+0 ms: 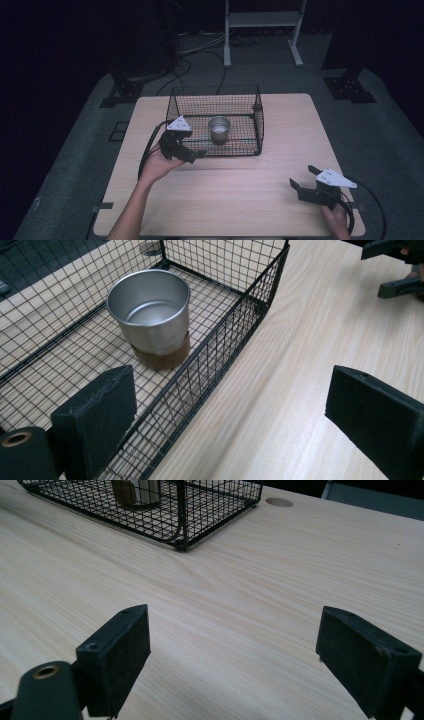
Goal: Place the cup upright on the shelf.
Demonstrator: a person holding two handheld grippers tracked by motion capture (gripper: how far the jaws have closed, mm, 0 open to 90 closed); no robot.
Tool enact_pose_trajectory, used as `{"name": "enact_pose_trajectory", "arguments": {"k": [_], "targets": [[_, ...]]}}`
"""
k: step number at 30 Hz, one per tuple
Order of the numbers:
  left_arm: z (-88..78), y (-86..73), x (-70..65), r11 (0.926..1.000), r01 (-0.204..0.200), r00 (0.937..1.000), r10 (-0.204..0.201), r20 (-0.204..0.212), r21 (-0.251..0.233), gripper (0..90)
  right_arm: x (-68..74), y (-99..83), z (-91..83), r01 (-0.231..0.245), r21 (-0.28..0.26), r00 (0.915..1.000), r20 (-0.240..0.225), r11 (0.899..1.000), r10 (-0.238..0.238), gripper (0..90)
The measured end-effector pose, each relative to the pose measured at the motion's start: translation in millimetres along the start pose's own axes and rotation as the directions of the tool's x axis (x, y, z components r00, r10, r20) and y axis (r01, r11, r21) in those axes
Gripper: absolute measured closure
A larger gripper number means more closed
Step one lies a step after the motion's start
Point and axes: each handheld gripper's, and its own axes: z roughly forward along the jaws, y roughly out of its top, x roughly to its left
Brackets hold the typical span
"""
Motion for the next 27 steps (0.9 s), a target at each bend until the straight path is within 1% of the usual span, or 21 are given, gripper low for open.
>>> {"name": "enact_pose_trajectory", "arguments": {"k": [4, 9, 12, 13, 17, 20, 27], "targets": [[-3.1, -8.0, -2.5, 0.9999, 0.012, 0.9999, -0.012, 0.004, -0.007, 5.2, -0.1, 0.0, 0.0, -0.001, 0.0, 1.0, 0.0, 1.0, 0.001, 13.4], [-6.6, -15.9, -6.1, 0.9997, 0.017, 0.9999, -0.017, 0.001, -0.016, 5.2, 0.0, 0.0, 0.0, 0.0, 0.001, 1.0, 0.001, 1.0, 0.0, 13.4], [-8.9, -20.9, -7.7, 0.9994, 0.022, 0.9997, -0.022, 0.01, -0.027, 5.2, 0.1, 0.0, 0.0, 0.0, 0.001, 1.0, 0.001, 1.0, 0.0, 13.4], [-9.5, -22.5, -8.3, 0.9994, 0.023, 0.9997, -0.023, 0.007, -0.028, 5.2, 0.1, 0.0, 0.1, 0.0, 0.002, 1.0, 0.001, 1.0, 0.0, 13.4], [-12.6, -28.2, -9.5, 0.9993, 0.024, 0.9997, -0.024, 0.004, -0.027, 5.2, 0.0, 0.1, 0.2, 0.004, 0.0, 1.0, 0.002, 1.0, -0.004, 13.4], [-15.8, -33.4, -12.2, 0.9991, 0.02, 0.9998, -0.021, -0.006, -0.037, 5.2, 0.3, 0.1, 0.0, 0.0, 0.003, 1.0, 0.002, 1.0, 0.0, 13.4], [-20.7, -44.5, -17.4, 0.9983, 0.025, 0.9997, -0.025, -0.003, -0.053, 5.2, 0.3, 0.1, 0.1, 0.0, 0.004, 1.0, 0.004, 1.0, 0.0, 13.4]]}}
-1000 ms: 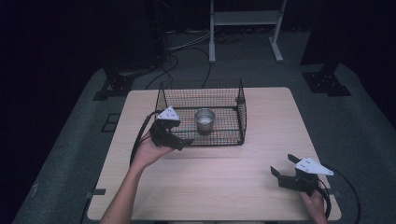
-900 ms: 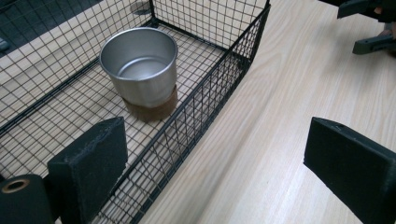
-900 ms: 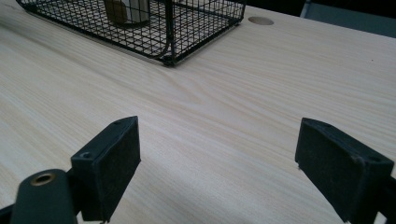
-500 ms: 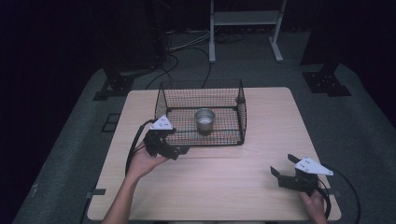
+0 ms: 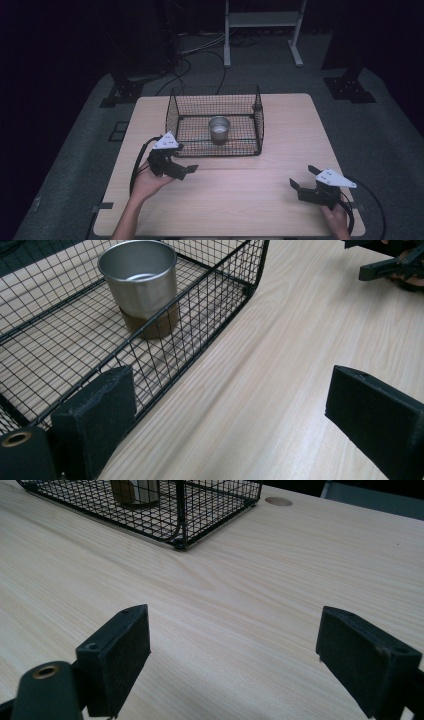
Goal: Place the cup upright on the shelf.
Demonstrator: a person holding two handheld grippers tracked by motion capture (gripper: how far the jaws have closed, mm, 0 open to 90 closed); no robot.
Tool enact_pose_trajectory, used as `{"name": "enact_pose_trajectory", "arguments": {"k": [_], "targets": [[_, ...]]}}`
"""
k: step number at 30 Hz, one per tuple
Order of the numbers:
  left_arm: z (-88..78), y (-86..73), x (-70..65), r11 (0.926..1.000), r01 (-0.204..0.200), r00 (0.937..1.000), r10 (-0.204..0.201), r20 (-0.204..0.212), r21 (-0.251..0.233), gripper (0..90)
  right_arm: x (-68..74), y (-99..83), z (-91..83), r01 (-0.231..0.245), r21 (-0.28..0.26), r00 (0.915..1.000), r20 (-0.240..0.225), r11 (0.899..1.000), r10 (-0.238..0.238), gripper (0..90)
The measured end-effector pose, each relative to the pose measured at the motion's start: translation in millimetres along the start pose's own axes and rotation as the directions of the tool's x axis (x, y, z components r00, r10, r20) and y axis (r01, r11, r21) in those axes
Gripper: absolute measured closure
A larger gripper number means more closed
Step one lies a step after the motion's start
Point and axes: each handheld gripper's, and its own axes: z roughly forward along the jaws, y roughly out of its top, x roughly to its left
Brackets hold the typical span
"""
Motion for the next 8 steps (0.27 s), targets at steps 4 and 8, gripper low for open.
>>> {"name": "enact_pose_trajectory", "arguments": {"k": [4, 8], "targets": [[-4.0, -7.2, -4.5, 1.0, -0.002, 1.0, 0.002, -0.008, -0.001, 5.2, 0.1, 0.0, 0.1, 0.001, 0.0, 1.0, 0.002, 1.0, -0.001, 13.4], [-8.0, -17.2, -9.9, 0.9995, 0.005, 1.0, -0.005, -0.008, -0.031, 4.3, 0.1, 0.0, 0.1, 0.001, 0.001, 1.0, 0.003, 1.0, -0.001, 13.4]]}}
